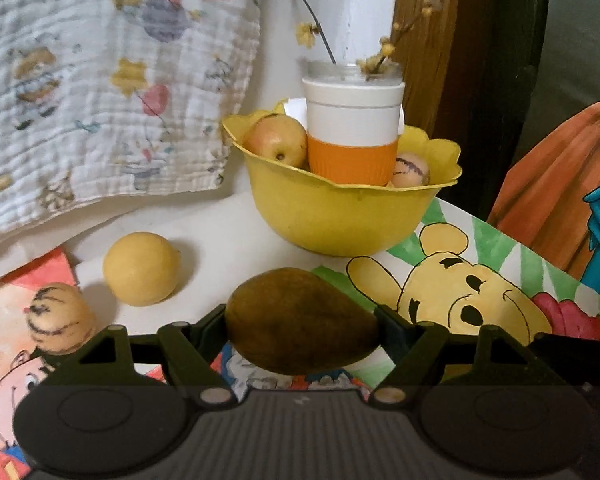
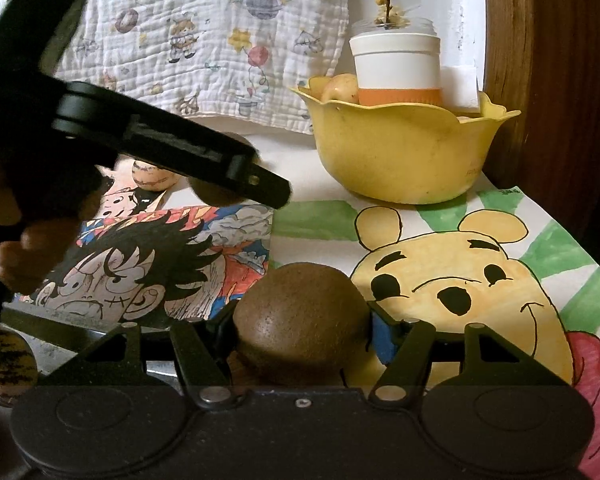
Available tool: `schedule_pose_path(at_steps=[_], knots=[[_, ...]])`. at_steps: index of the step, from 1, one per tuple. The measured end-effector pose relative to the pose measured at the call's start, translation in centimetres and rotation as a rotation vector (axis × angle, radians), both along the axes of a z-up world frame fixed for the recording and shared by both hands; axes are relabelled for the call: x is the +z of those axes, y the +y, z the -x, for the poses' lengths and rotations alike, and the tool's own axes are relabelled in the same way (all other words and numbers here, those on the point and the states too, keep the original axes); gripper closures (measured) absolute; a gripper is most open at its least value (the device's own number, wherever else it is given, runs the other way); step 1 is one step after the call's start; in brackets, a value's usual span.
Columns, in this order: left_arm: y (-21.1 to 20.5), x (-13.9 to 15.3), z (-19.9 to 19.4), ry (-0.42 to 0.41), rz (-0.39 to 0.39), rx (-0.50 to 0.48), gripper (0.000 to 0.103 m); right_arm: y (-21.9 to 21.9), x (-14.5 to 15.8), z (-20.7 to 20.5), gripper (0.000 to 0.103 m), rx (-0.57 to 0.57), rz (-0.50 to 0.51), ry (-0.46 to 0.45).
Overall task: Organize fruits
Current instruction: 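Carry the round brown fruit and brown pear over the metal tray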
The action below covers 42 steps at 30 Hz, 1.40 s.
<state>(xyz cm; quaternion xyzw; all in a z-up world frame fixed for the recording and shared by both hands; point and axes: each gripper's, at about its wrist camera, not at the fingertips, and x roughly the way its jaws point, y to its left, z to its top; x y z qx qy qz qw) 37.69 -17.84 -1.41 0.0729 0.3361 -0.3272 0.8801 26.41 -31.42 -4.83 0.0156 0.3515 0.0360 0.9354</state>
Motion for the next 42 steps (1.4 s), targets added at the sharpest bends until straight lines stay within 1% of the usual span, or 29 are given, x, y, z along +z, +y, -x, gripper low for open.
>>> schedule_pose_path(at_steps=[9, 14, 16, 20, 23, 29, 35, 38, 42], knots=[[2.3, 1.1, 2.9, 0.001, 0.007, 0.029, 0.023, -0.5, 0.3, 0.2, 0.037, -0.019, -0.026, -0.019], [3.5, 1.9, 4.1, 0.014, 0.048, 0.043, 0.023, -0.9, 0.5, 0.7, 0.037, -0.034, -0.056, -0.048], [3.8, 2.3, 4.6, 0.014, 0.052, 0.044, 0.023, -1.0, 0.8, 0.9, 0.037, -0.037, -0.067, -0.062], [4.3, 2.9, 5.6, 0.026, 0.067, 0.044, 0.023, -0.9, 1.8, 1.6, 0.037, -0.019, -0.040, -0.082], [4.6, 3.2, 6.5, 0.031, 0.082, 0.038, 0.023, -0.7, 2.8, 2.6, 0.037, 0.012, -0.035, -0.097], [5.1, 3.4, 9.0, 0.021, 0.081, -0.006, 0.023, 0.3, 5.0, 6.2, 0.037, 0.091, -0.017, -0.125], [5.9, 3.2, 11.5, 0.016, 0.087, -0.046, 0.023, 1.4, 5.9, 10.3, 0.037, 0.173, -0.005, -0.097], [6.3, 3.0, 12.8, 0.000, 0.069, -0.074, 0.023, 2.3, 6.1, 12.4, 0.037, 0.228, 0.011, -0.078], [6.6, 2.5, 14.1, -0.016, 0.041, -0.119, 0.023, 3.2, 6.3, 14.4, 0.037, 0.300, 0.007, -0.042]])
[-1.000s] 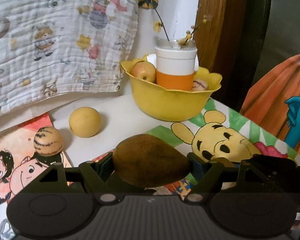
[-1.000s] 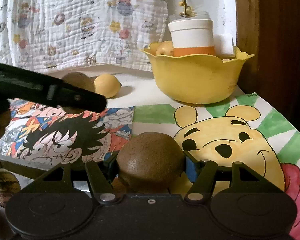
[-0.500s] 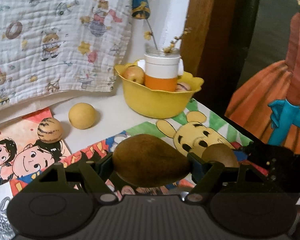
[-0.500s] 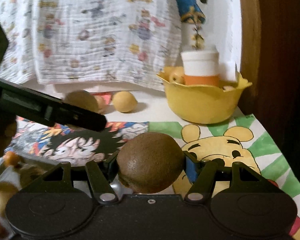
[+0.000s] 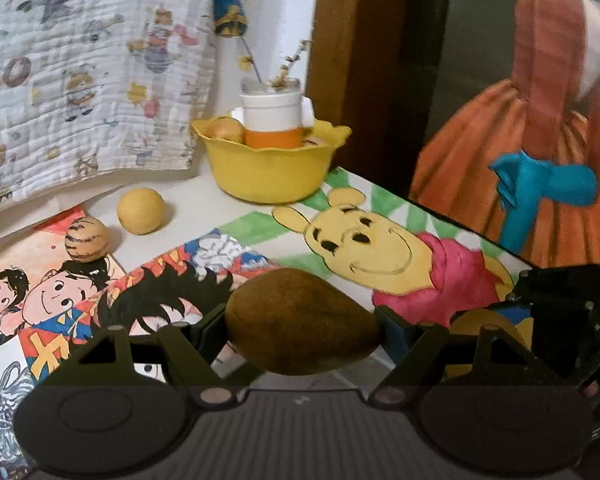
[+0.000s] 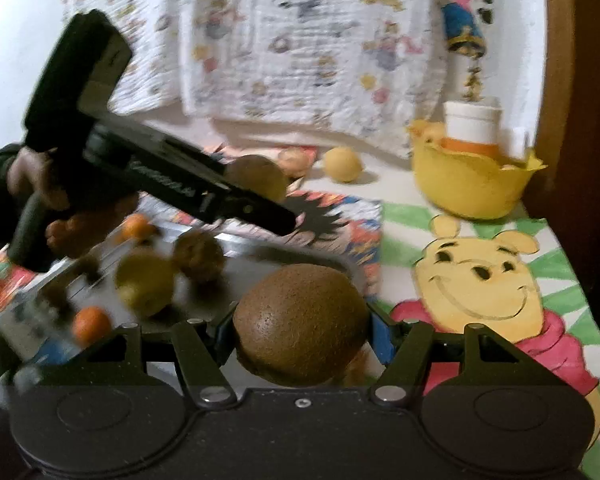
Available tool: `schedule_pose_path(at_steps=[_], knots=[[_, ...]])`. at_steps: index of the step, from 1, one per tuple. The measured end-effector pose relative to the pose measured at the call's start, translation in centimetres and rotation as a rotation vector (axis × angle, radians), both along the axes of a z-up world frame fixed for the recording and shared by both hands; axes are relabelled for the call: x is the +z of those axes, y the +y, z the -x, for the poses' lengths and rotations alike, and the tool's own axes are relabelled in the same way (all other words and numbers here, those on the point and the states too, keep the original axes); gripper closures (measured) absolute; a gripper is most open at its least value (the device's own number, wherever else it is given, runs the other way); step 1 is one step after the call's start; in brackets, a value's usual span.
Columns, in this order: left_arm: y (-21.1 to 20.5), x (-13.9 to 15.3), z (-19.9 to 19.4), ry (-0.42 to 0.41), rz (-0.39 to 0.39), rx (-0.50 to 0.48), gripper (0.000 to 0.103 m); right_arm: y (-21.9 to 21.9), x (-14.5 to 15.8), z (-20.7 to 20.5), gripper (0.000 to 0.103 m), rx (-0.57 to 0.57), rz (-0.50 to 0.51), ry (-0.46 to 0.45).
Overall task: Organize fruits
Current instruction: 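Carry the round brown fruit and brown pear over the metal tray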
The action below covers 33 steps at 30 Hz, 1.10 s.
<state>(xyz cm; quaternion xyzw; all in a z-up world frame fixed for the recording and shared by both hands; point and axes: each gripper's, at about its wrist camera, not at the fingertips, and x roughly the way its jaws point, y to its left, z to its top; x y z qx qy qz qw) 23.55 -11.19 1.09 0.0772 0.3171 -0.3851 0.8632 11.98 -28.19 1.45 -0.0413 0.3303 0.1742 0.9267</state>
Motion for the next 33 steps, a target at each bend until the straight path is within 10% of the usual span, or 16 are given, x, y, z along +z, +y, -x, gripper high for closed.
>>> schedule_pose_path(at_steps=[25, 33], knots=[[-3.4, -3.2, 3.3, -0.141, -0.436, -0.458, 0.023, 2.2, -0.8, 0.8, 0.037, 0.246, 0.166, 0.120], [-3.7, -3.3, 2.9, -0.114, -0.471, -0.516, 0.023, 2.1, -0.5, 0.2, 0.036, 0.297, 0.215, 0.145]])
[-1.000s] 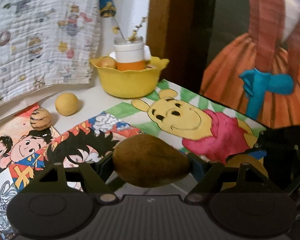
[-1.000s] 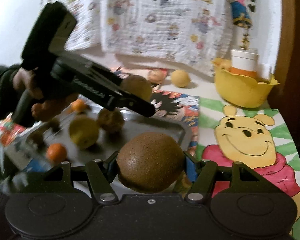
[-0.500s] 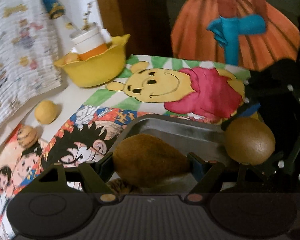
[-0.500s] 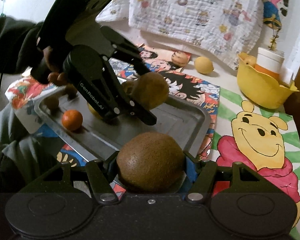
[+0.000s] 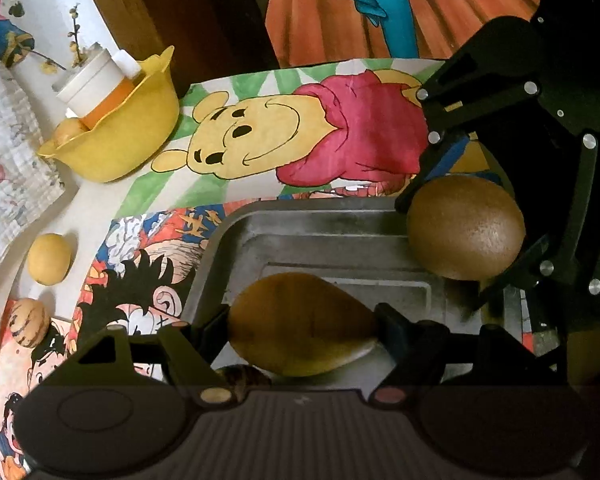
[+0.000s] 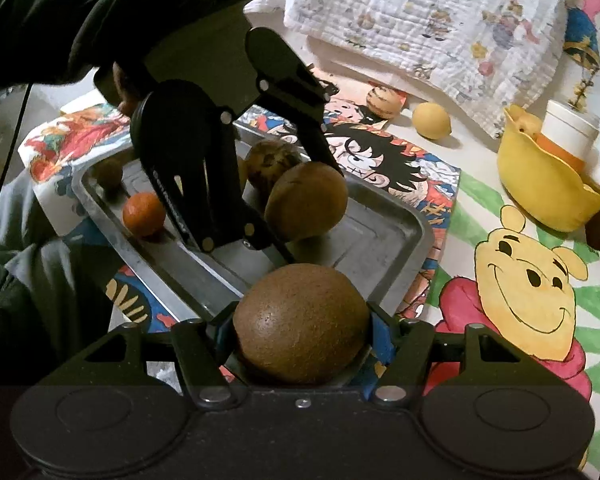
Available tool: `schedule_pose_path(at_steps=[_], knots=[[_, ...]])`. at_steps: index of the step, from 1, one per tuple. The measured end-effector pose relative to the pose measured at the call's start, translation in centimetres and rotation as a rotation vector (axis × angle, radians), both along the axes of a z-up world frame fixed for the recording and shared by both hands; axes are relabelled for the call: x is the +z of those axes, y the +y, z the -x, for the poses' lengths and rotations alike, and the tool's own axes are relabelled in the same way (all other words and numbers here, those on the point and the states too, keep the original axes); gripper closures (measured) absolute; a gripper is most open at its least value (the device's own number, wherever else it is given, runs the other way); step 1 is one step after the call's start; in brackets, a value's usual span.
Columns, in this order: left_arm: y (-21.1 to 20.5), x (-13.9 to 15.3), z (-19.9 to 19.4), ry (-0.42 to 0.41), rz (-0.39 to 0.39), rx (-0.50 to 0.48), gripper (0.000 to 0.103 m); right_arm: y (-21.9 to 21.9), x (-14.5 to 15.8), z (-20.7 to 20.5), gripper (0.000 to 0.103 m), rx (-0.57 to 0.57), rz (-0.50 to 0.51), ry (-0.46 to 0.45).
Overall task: Organize fruits
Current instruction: 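Carry the round brown fruit and brown pear over the metal tray, then lower both fruits into the tray and open both tools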
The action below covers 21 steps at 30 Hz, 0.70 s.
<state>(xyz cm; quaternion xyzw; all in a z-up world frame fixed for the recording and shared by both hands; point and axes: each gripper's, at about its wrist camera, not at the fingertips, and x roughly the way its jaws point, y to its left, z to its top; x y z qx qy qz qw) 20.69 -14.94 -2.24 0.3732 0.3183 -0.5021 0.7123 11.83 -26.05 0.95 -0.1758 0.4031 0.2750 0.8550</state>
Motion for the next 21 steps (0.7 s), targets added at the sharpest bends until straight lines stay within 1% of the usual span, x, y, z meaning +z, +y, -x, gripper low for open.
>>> schedule_pose_path(at_steps=[6, 11, 13, 15, 21], knots=[[0.1, 0.0, 0.4, -0.042, -0.013, -0.025, 0.022, 0.2, -0.1, -0.3, 0.036, 0.027, 0.034, 0.005], [0.3, 0.2, 0.8, -0.058, -0.013, -0.028, 0.021, 0.2, 0.0, -0.4, 0.036, 0.033, 0.043, 0.011], [0.5, 0.4, 1.1, -0.071, -0.016, -0.034, 0.018, 0.1, 0.1, -0.3, 0.036, 0.029, 0.050, 0.012], [0.6, 0.7, 1.6, -0.086, -0.014, -0.041, 0.017, 0.0, 0.1, -0.3, 0.036, 0.022, 0.051, 0.014], [1.4, 2.0, 2.6, -0.134, 0.009, -0.039, 0.009, -0.2, 0.3, 0.3, 0.034, -0.001, 0.046, 0.002]])
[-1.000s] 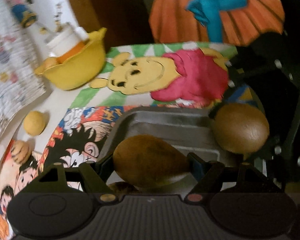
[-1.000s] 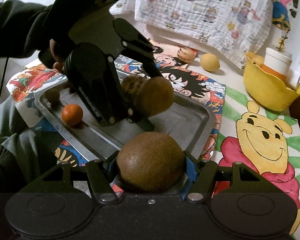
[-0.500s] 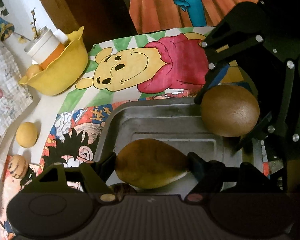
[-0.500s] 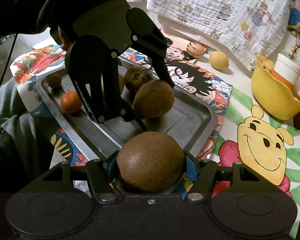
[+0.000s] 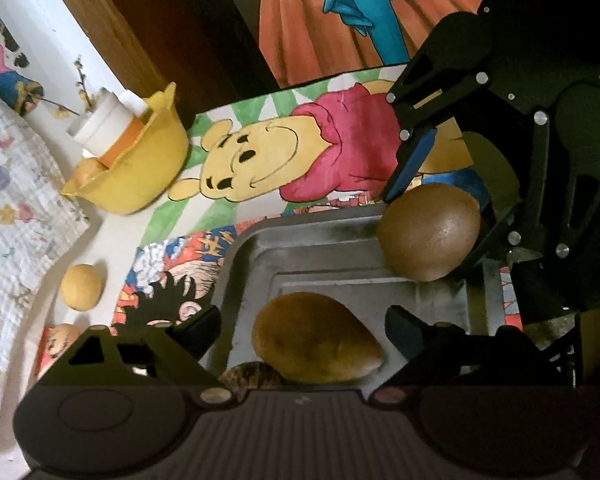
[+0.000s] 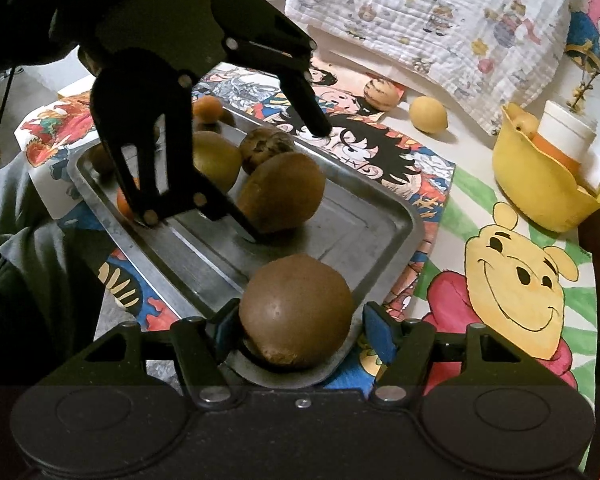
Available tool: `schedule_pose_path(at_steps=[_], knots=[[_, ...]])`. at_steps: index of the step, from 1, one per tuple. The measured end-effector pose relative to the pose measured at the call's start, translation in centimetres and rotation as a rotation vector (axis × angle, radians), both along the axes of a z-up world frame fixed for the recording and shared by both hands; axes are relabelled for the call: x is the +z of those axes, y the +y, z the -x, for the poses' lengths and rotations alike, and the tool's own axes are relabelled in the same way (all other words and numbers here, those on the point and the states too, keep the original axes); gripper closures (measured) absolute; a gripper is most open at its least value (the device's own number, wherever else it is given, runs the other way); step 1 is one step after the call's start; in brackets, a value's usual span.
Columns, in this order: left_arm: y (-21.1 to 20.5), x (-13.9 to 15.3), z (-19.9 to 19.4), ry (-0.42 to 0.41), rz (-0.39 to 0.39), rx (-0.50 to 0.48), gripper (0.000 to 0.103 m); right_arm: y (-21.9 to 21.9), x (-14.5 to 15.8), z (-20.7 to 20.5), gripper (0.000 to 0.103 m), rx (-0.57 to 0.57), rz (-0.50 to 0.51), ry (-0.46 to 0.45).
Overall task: Organize fruits
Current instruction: 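Lower both fruits into the tray and open both tools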
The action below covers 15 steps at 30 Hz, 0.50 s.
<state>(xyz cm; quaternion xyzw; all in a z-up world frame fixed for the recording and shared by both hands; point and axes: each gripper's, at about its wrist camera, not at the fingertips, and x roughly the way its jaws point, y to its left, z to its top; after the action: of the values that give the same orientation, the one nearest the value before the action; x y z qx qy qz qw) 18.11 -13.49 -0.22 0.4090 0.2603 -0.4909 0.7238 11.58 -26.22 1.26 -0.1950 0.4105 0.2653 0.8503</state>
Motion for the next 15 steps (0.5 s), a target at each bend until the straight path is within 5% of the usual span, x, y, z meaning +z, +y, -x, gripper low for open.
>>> schedule_pose_path(at_steps=[8, 15], knots=[[3.1, 1.7, 1.9, -0.015, 0.088, 0.062, 0.004, -0.2, 1.1, 1.4, 0.019, -0.012, -0.045, -0.031], [7.2, 2.0, 3.9, 0.120, 0.212, 0.184, 0.001, 0.5, 1.5, 2.2, 0.014, -0.009, -0.090, -0.048]])
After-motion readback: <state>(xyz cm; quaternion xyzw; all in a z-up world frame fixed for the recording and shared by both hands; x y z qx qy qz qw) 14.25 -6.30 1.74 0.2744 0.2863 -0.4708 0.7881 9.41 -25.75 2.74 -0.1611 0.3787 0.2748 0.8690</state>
